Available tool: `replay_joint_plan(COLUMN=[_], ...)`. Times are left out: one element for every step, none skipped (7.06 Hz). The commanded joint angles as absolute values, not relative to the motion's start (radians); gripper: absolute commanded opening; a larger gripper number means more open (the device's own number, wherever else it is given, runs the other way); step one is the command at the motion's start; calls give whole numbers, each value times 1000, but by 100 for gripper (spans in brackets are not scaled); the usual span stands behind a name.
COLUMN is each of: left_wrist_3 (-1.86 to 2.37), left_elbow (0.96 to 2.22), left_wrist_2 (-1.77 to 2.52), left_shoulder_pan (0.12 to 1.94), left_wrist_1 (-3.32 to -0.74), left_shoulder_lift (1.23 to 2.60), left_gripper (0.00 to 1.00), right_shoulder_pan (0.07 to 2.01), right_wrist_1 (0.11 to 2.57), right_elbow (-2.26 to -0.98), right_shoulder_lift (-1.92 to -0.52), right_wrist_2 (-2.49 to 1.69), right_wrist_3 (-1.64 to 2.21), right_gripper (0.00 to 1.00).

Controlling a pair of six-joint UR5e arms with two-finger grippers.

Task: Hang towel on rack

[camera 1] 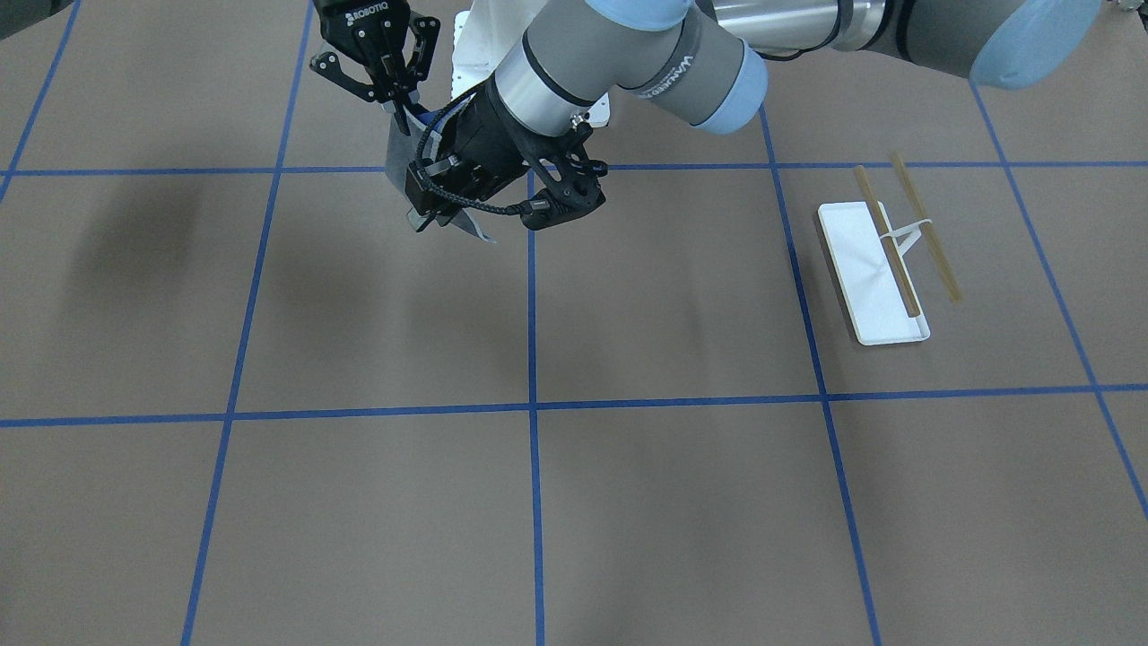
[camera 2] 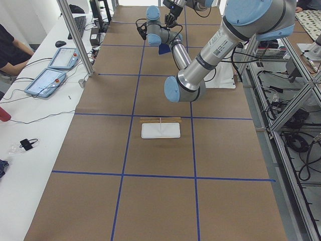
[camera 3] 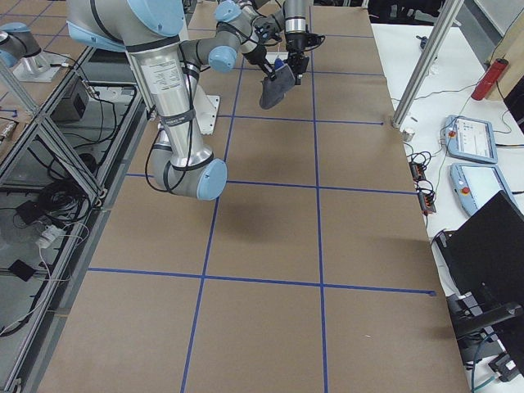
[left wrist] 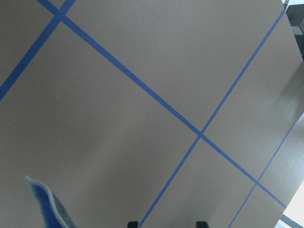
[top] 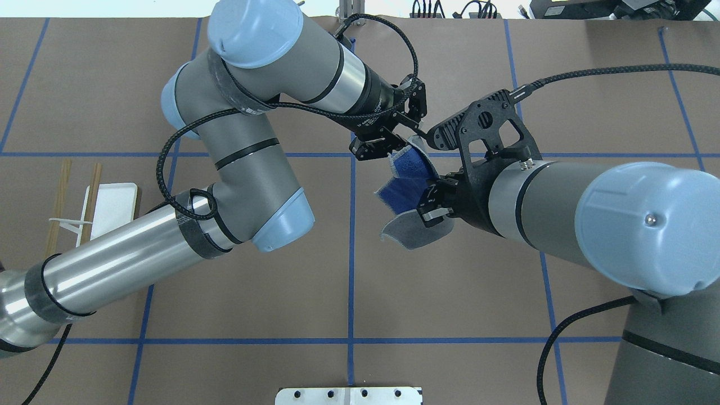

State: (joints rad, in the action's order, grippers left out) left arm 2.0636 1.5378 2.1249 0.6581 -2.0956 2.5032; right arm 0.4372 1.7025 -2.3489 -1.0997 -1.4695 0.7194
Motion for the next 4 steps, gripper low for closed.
replay_joint_plan(left_wrist_3=[2062, 2062, 2062, 2062], left_elbow=[1540, 1540, 1545, 1546], left_wrist_2=[2126, 2126, 2126, 2126], left_shoulder_pan=[658, 658, 660, 667], left_wrist_1=[-2091, -2088, -2085, -2083], left_shoulder_lift=[2500, 2500, 2500, 2499], left_gripper=[0, 0, 0, 0], right_shoulder_pan=[437, 437, 440, 443], right_wrist_1=[1703, 1703, 1704, 1710], right_elbow=[-2350, -2350, -2352, -2373], right_shoulder_lift=[-1100, -1100, -1100, -1117], right_wrist_2=[-1470, -1471, -1476, -1479], right_wrist_3=[719, 719, 719, 721], right_gripper=[0, 0, 0, 39])
